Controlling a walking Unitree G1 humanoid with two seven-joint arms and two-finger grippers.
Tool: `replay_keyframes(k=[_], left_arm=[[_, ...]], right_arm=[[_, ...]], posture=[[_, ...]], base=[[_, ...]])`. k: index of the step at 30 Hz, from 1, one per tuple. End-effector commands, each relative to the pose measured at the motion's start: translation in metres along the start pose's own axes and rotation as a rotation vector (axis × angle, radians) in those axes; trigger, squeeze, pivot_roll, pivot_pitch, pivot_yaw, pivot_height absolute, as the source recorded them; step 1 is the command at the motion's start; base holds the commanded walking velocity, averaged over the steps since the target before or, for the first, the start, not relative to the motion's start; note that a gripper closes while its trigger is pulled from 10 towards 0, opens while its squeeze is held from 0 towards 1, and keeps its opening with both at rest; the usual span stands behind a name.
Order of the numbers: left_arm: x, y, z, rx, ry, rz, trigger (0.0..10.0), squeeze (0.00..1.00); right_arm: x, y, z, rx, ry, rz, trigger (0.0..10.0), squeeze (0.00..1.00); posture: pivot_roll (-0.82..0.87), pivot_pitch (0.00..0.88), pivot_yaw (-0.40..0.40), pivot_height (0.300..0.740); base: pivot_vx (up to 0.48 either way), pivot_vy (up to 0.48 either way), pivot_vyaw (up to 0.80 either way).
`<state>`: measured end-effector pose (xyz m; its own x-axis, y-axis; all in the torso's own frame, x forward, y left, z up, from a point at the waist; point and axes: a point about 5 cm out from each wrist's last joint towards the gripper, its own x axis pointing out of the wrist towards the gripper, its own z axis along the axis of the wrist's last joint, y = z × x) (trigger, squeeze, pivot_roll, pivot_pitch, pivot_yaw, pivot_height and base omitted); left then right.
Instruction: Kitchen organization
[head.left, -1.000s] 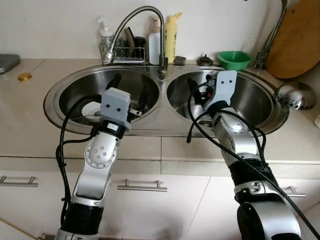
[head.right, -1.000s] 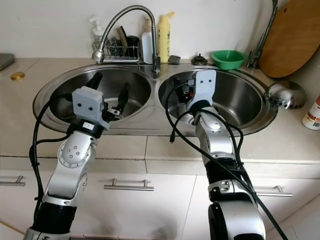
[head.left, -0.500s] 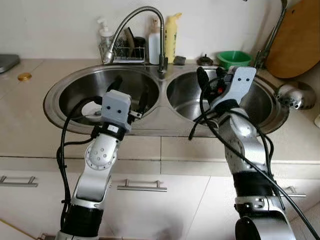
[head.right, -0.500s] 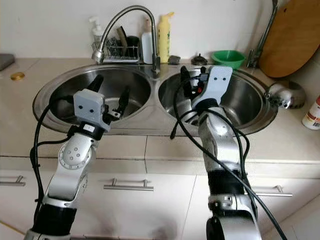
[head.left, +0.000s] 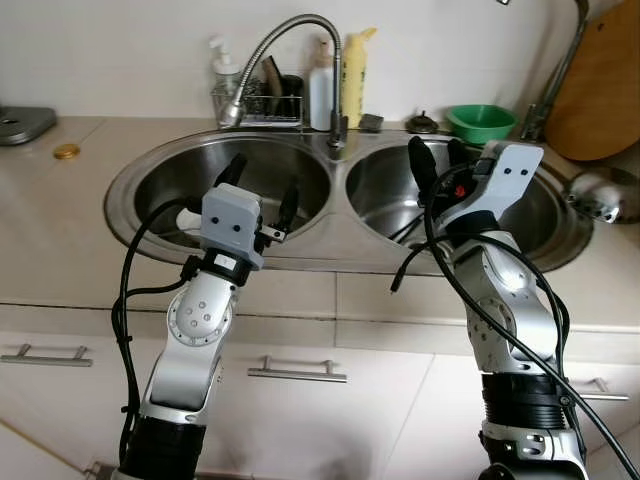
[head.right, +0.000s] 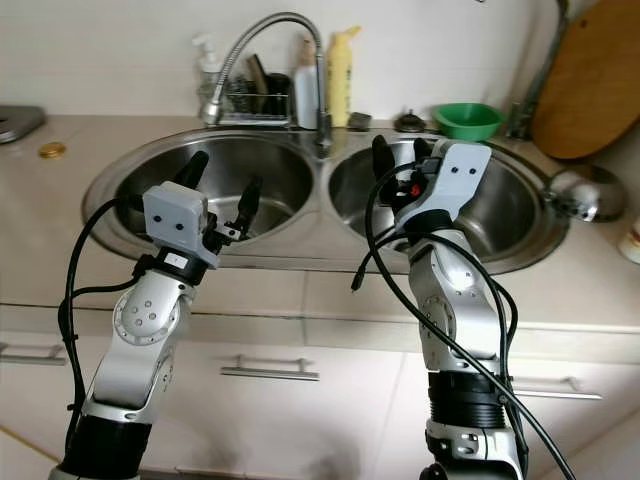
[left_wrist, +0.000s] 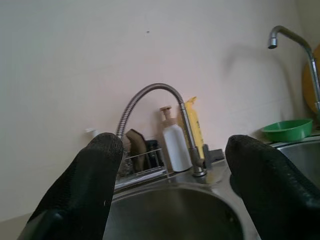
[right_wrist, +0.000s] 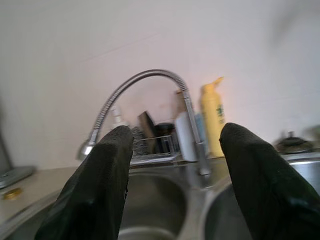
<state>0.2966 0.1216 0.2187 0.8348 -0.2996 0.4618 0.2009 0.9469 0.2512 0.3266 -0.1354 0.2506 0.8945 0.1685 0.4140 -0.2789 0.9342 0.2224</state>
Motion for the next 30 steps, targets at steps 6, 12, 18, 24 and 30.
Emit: replay_keyframes(k=[6,12,18,24,30], left_arm=[[-0.001,0.002,0.003,0.005,-0.016,-0.001,10.0,0.0],[-0.002,0.0,0.002,0.0,-0.009,-0.002,10.0,0.0],[-0.003,-0.002,0.0,-0.005,-0.003,-0.008,10.0,0.0],[-0.004,-0.003,-0.003,-0.005,0.007,-0.014,10.0,0.0],[-0.008,-0.006,-0.008,0.006,0.027,-0.019,10.0,0.0]], right_arm=[[-0.006,0.011,-0.006,0.005,0.033,0.038,10.0,0.0],[-0.01,0.013,-0.009,-0.071,0.038,0.049,10.0,0.0],[-0.018,0.014,-0.019,-0.168,0.067,0.062,10.0,0.0],[-0.025,0.006,-0.031,-0.271,0.125,0.0,10.0,0.0],[-0.038,-0.005,-0.04,-0.298,0.083,-0.093,10.0,0.0]], posture=[[0.08,0.0,0.024,0.74],[0.08,0.0,0.016,0.74],[0.07,0.0,0.016,0.74],[0.07,0.0,0.019,0.74],[0.06,0.0,0.02,0.74]], base=[[0.0,0.473,0.0],[0.0,0.475,0.0],[0.0,0.474,0.0],[0.0,0.473,0.0],[0.0,0.389,0.0]])
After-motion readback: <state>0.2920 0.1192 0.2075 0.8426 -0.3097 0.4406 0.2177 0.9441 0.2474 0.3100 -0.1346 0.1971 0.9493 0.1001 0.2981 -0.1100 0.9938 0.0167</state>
